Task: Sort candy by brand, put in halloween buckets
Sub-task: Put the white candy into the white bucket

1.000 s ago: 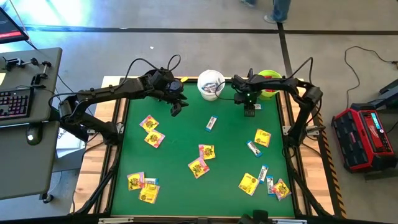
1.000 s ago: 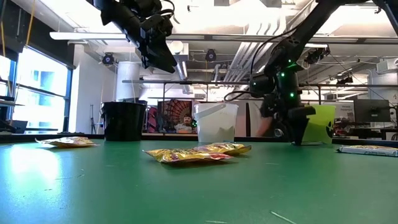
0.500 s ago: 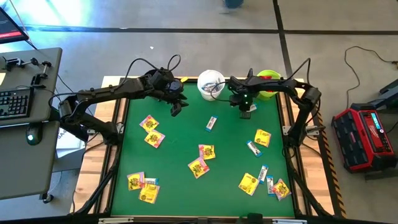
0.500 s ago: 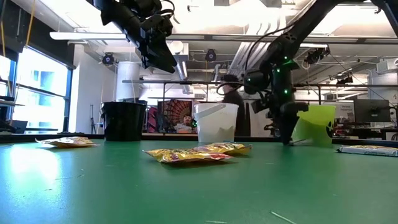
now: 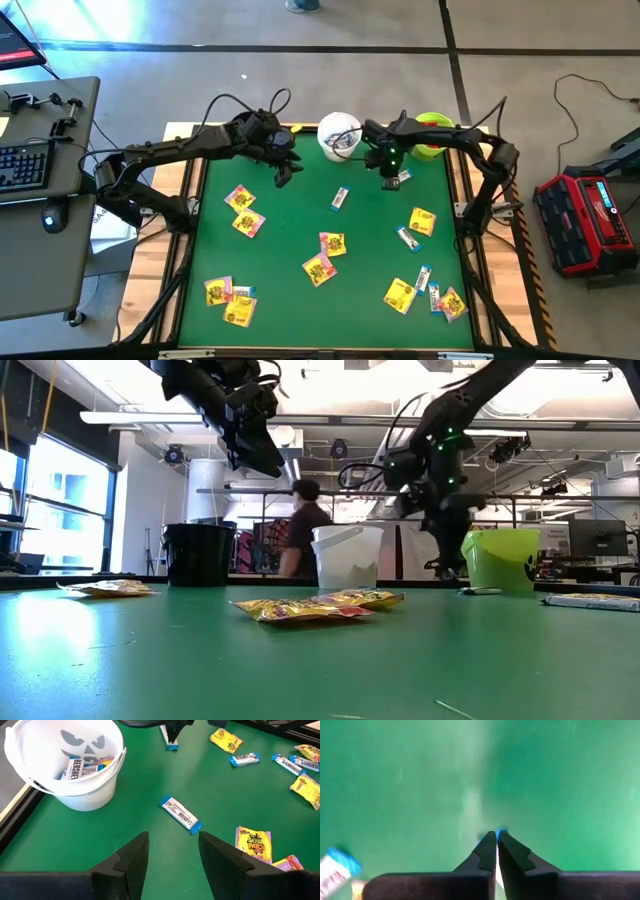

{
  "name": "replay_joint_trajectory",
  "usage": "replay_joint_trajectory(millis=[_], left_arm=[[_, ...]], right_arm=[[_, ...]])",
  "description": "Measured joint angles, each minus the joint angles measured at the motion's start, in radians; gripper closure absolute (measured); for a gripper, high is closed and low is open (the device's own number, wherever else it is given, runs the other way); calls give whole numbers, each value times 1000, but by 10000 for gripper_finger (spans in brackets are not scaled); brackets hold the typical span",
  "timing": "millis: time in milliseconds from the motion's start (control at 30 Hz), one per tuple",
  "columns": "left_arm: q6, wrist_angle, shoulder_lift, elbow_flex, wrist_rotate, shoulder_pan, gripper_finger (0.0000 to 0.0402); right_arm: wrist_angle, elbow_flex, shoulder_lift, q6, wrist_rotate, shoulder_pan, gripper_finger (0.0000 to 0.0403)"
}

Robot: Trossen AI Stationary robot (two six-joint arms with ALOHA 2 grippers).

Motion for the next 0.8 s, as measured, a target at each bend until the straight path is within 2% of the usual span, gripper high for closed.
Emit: replay_joint_trajectory(millis=[100, 233, 333, 433, 633, 800], left_arm=[[5, -3, 0, 0, 1, -10, 237], [7, -12, 0, 0, 0, -24, 237], [8, -23, 0, 0, 1, -30, 236], [8, -27, 0, 0, 0, -35, 236], [8, -43, 0, 0, 0, -35, 236], [8, -58, 0, 0, 0, -35, 236]], right_arm=[[-51, -20, -20, -75, 45, 3, 374], [-43, -84, -52, -196, 58, 0, 323], [-1, -141, -58, -244, 84, 0, 291], [83, -190, -58, -274, 144, 3, 276], [159, -233, -58, -278, 157, 7, 293], [151, -231, -58, -277, 140, 8, 357]])
